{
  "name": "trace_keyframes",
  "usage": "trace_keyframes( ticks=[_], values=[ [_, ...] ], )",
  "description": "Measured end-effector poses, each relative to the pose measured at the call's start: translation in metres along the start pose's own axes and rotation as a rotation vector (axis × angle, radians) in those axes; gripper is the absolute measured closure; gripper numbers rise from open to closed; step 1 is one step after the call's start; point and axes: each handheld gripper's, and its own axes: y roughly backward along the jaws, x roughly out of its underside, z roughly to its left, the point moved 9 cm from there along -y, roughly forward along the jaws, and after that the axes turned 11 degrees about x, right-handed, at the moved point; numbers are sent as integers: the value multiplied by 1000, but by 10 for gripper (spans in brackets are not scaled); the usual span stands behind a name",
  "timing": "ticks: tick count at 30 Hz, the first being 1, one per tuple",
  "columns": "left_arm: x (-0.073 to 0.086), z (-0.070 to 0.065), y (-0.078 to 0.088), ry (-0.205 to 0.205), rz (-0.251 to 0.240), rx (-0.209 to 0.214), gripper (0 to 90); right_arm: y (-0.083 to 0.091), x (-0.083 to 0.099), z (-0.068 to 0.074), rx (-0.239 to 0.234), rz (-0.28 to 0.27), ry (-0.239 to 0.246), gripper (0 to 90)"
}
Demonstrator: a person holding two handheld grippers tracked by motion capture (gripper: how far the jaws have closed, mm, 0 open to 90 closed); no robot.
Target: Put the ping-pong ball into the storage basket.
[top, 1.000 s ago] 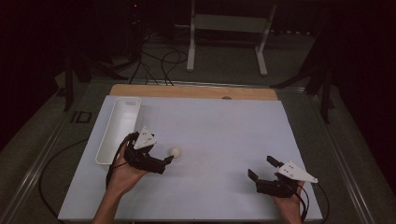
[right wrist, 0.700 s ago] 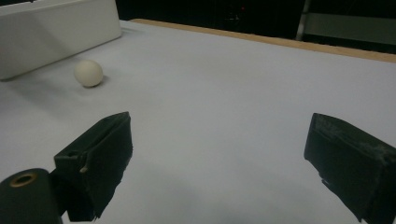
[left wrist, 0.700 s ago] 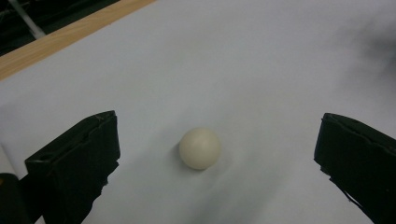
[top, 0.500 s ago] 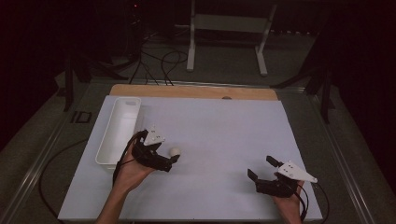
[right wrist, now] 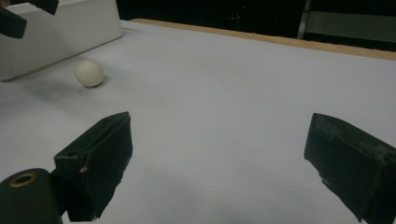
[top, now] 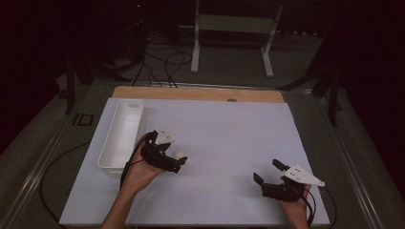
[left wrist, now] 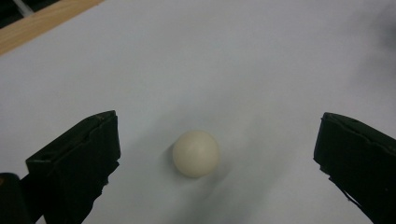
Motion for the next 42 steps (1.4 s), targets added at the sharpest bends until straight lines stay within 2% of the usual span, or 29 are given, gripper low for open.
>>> trace_keyframes(
  ticks=[6,19,42],
  values=[
    [2,2,-7,15,30,2,9,0,0,0,-2,0,0,73],
    [4,4,-18,37,61,14,7,0,0,0,-2,1,-1,73],
    [10,8,-35,73,128,6,8,-1,0,-1,0,3,3,73]
  ],
)
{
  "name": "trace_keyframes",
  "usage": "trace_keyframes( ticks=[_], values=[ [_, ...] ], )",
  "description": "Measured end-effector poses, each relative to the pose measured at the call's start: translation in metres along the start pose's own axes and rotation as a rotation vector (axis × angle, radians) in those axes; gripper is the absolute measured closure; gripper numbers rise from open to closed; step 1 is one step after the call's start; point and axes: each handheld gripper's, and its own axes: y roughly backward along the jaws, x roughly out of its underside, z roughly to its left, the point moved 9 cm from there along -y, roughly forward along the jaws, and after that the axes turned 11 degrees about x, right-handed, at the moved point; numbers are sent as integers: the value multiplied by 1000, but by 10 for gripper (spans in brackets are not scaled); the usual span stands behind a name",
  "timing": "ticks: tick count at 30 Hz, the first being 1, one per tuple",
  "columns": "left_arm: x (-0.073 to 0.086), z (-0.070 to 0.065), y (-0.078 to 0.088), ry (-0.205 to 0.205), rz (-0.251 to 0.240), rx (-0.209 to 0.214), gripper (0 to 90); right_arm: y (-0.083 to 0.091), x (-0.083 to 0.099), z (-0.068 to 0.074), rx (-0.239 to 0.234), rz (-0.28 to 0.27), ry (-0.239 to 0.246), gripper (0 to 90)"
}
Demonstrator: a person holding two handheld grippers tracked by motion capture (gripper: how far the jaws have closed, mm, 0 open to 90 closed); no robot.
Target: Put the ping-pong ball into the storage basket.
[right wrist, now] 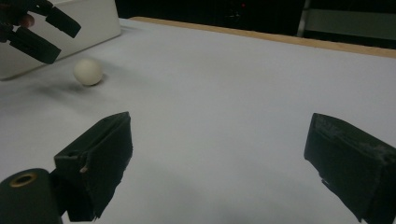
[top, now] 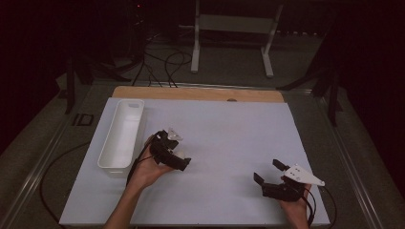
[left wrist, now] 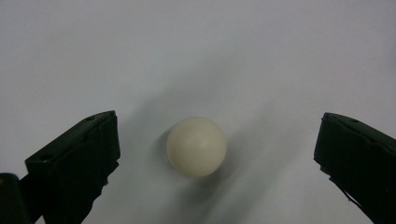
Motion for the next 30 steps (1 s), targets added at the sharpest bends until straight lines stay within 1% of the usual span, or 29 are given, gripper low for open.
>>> trace_keyframes(
  ticks=[9,26,30],
  values=[
    [0,3,-4,27,-1,-3,8,0,0,0,0,1,0,73],
    [3,10,-13,63,37,-16,14,-1,1,0,0,4,-4,73],
    [4,11,-15,64,46,-15,18,-1,1,0,0,5,-3,73]
  ],
)
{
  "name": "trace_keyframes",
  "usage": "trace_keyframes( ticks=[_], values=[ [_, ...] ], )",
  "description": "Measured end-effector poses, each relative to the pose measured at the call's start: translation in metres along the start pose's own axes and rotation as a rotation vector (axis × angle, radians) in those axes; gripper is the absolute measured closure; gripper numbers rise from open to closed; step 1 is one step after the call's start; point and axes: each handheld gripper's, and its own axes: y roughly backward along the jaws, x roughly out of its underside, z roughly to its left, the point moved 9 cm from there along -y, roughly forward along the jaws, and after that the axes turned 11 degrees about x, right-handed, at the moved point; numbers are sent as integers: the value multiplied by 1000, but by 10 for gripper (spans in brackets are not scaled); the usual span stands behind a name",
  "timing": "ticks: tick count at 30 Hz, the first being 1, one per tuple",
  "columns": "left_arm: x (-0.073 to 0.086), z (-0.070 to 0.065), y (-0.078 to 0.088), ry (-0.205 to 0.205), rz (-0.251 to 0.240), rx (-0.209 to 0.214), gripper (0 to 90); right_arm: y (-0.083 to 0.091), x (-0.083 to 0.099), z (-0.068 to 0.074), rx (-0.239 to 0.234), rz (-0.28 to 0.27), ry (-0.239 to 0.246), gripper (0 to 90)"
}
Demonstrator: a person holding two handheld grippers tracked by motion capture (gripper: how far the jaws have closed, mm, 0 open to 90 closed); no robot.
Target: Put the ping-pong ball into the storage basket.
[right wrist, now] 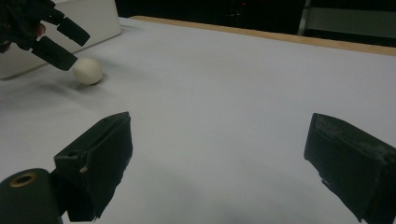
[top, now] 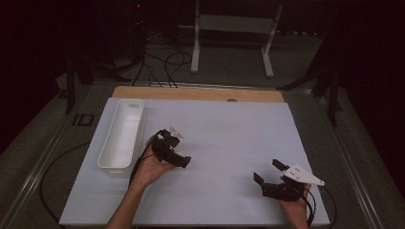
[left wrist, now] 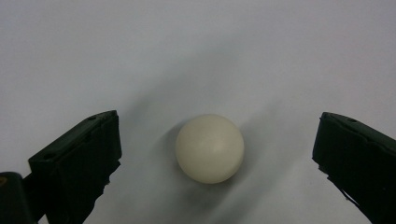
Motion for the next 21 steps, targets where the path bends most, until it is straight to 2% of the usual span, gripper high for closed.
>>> trace_keyframes(
  ticks=[21],
  values=[
    [3,6,-6,11,32,-3,56,1,0,-1,2,1,0,73]
  ],
)
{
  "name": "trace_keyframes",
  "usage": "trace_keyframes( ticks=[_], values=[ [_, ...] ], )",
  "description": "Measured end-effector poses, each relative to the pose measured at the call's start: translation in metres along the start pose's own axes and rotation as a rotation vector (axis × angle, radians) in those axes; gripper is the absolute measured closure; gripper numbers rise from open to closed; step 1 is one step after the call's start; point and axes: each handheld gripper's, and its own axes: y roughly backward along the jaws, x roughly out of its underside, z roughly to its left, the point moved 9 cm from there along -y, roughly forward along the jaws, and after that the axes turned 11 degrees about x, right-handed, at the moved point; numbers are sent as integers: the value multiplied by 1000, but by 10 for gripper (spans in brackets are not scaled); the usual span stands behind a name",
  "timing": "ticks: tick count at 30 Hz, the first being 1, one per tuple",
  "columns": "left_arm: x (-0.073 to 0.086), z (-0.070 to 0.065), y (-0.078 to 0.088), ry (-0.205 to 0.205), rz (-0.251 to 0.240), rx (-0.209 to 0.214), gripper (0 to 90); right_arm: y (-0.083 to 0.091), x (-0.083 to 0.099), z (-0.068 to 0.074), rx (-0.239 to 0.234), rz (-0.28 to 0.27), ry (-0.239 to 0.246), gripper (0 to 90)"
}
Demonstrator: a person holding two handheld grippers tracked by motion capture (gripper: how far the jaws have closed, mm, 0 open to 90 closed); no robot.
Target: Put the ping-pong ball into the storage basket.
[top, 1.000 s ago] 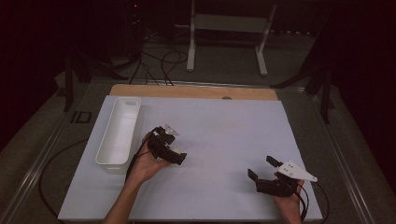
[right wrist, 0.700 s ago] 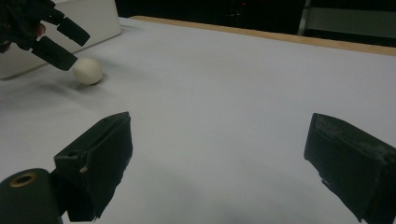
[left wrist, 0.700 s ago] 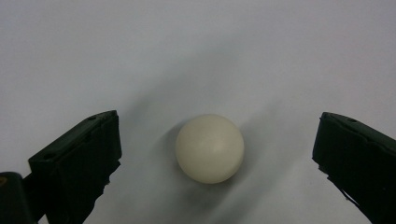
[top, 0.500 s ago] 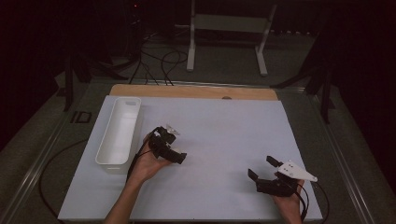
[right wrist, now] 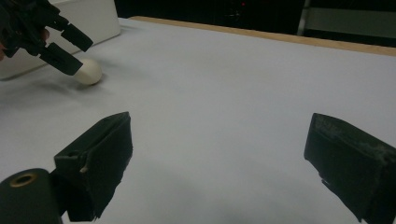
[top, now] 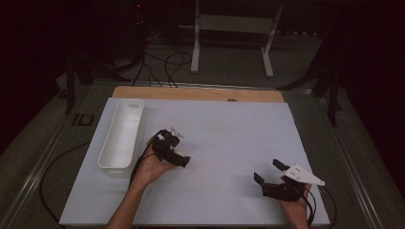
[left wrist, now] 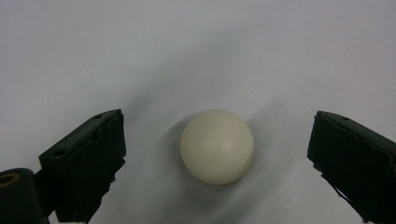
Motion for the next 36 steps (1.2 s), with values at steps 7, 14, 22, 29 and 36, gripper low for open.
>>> trace_keyframes(
  ticks=[7,14,22,29,36],
  values=[
    [1,-1,-1,0,5,3,109,0,0,0,1,0,1,73],
    [2,1,-1,8,14,1,179,0,0,0,2,3,2,73],
    [5,1,-3,19,36,10,338,-1,1,0,0,6,2,74],
    [8,2,-7,38,50,15,435,-1,1,-1,1,5,3,73],
    [9,3,-9,49,57,31,503,0,1,-1,0,5,2,73]
  ],
)
